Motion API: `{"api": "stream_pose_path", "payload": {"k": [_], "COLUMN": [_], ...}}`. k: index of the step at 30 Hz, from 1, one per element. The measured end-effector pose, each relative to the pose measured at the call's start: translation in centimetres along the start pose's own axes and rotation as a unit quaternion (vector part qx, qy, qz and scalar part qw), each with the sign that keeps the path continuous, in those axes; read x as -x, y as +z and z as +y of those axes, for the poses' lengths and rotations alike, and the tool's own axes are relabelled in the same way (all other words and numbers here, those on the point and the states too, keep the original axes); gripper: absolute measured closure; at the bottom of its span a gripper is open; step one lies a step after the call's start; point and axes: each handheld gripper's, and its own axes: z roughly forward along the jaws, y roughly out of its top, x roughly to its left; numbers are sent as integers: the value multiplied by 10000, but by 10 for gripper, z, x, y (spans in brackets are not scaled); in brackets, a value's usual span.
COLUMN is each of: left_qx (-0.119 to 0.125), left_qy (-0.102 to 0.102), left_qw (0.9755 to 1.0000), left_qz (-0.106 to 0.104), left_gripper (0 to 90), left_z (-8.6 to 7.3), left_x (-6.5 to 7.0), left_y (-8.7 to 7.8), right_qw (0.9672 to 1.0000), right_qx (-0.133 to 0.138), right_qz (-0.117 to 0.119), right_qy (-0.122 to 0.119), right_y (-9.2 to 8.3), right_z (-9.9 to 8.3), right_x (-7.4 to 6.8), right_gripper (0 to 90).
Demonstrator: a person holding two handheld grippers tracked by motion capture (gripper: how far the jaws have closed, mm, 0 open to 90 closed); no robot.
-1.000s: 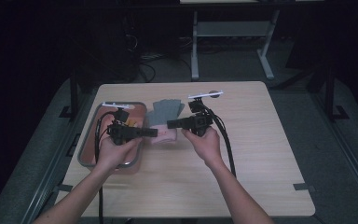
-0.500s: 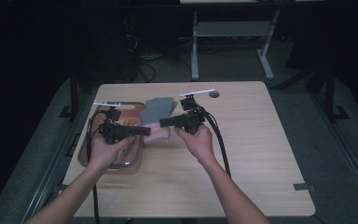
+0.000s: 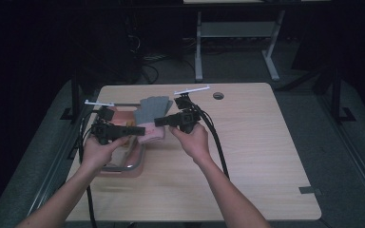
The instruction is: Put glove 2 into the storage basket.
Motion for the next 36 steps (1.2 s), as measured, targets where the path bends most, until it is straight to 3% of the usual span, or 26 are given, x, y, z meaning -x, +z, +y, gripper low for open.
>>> {"api": "stream_pose_path", "payload": {"k": [7, 19, 29, 32, 36], "left_qx": [24, 73, 118, 119, 94], "left_qy": [-64, -107, -264, -184, -216], "left_qw": [10000, 9999, 9995, 9996, 9995], "left_qz": [38, 74, 130, 168, 214], "left_gripper": [644, 644, 645, 644, 644], "left_z": [-2, -1, -4, -6, -9], "left_x": [-7, -18, -27, -30, -38], "left_y": [-8, -24, -38, -41, -44], "right_qw": [9999, 9999, 9997, 9996, 9996], "right_qx": [-51, -69, -97, -94, -149], "right_qz": [12, 98, 182, 179, 180], "right_qy": [-125, -109, -98, -205, -164], "right_y": [10, 26, 41, 45, 55], "right_z": [4, 12, 17, 18, 18], "right_x": [-6, -14, -23, -25, -27], "right_gripper": [707, 708, 708, 708, 708]}}
